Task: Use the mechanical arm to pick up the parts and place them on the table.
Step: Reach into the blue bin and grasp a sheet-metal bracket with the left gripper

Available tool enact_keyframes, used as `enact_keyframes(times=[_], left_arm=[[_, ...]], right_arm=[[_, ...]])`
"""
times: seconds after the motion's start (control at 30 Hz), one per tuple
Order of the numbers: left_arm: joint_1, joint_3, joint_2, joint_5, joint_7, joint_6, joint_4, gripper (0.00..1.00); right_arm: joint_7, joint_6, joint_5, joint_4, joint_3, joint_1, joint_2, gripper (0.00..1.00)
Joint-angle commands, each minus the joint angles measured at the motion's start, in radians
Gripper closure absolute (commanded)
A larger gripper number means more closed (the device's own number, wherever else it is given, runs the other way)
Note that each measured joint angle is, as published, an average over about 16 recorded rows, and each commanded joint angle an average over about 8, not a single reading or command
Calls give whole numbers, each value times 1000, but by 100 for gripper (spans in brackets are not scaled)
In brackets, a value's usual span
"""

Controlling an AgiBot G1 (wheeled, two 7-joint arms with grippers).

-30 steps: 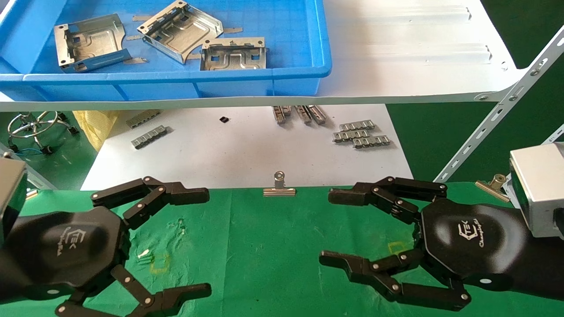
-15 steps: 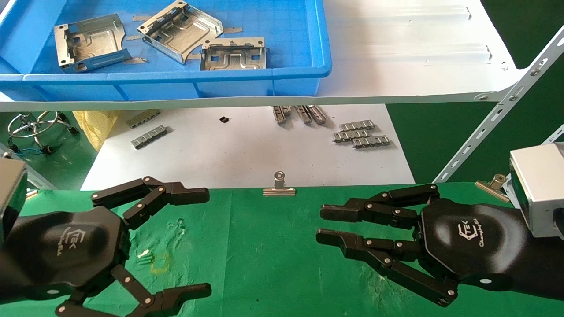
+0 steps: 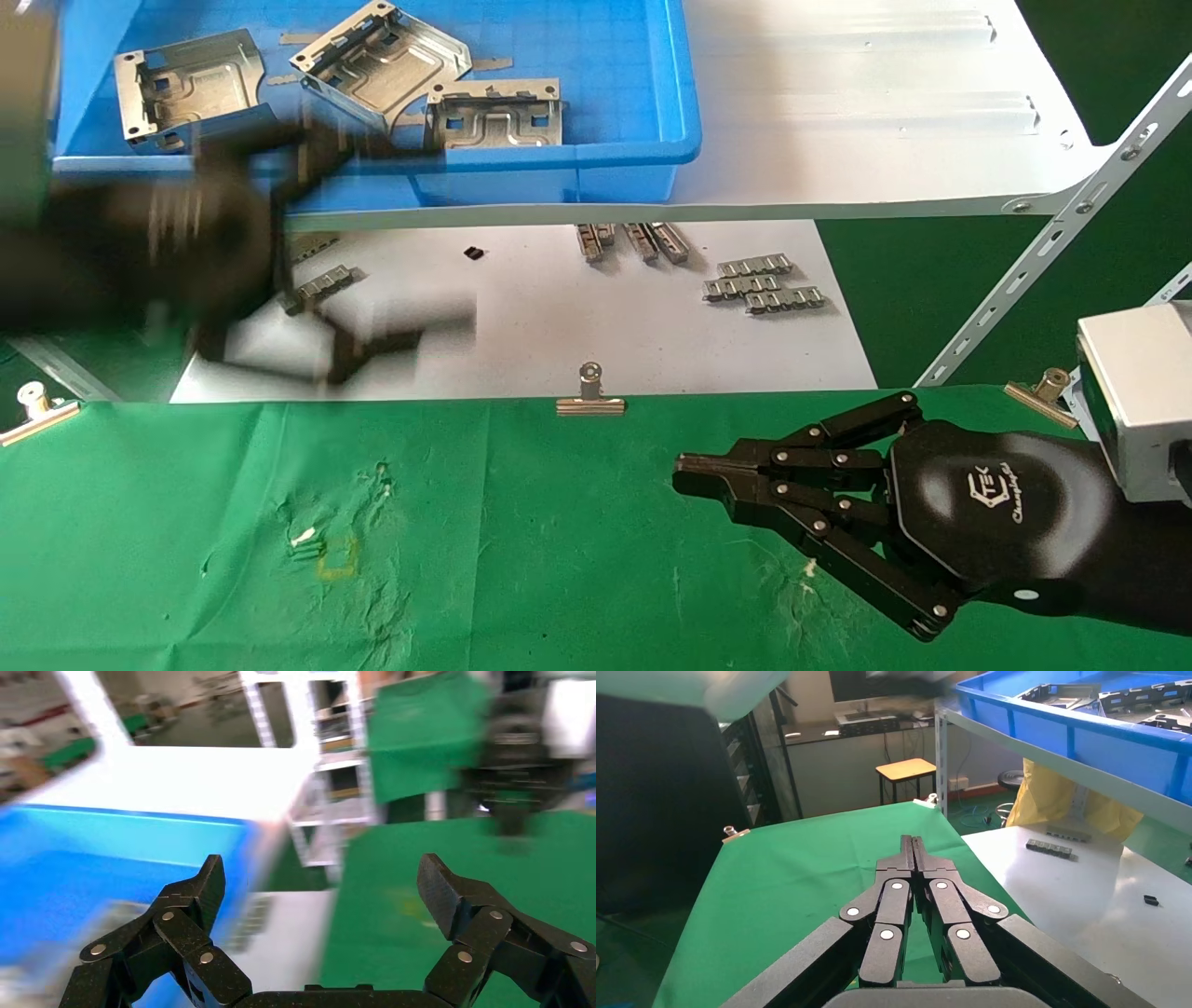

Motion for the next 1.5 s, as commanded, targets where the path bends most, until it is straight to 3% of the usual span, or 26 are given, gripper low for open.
enact_keyframes(times=[0.03, 0.23, 0.43, 0.47, 0.7, 0.73, 0.83, 0.93, 1.1, 1.2, 1.23, 1.5], left_arm=[[-105, 27, 43, 63, 0, -2, 79, 0], [-313, 105, 200, 230, 40, -113, 435, 0], [-439, 155, 302, 346, 67, -284, 689, 2], [-454, 162, 313, 360, 71, -311, 718, 9], [-518, 210, 360, 444, 82, -406, 848, 95], [-525, 216, 363, 454, 80, -405, 861, 100], [-543, 234, 370, 478, 70, -394, 892, 100], [-558, 247, 372, 497, 57, -380, 919, 100], [-570, 261, 368, 517, 56, -364, 947, 100], [-571, 261, 361, 517, 76, -368, 950, 100], [-570, 259, 359, 514, 84, -371, 950, 100], [-562, 250, 350, 503, 141, -418, 959, 100]], right_arm=[[0, 0, 0, 0, 0, 0, 0, 100], [0, 0, 0, 0, 0, 0, 0, 100], [0, 0, 0, 0, 0, 0, 0, 100], [0, 0, 0, 0, 0, 0, 0, 100], [0, 0, 0, 0, 0, 0, 0, 100], [0, 0, 0, 0, 0, 0, 0, 100], [0, 0, 0, 0, 0, 0, 0, 99], [0, 0, 0, 0, 0, 0, 0, 88], [0, 0, 0, 0, 0, 0, 0, 30], [0, 0, 0, 0, 0, 0, 0, 4], [0, 0, 0, 0, 0, 0, 0, 0], [0, 0, 0, 0, 0, 0, 0, 0]])
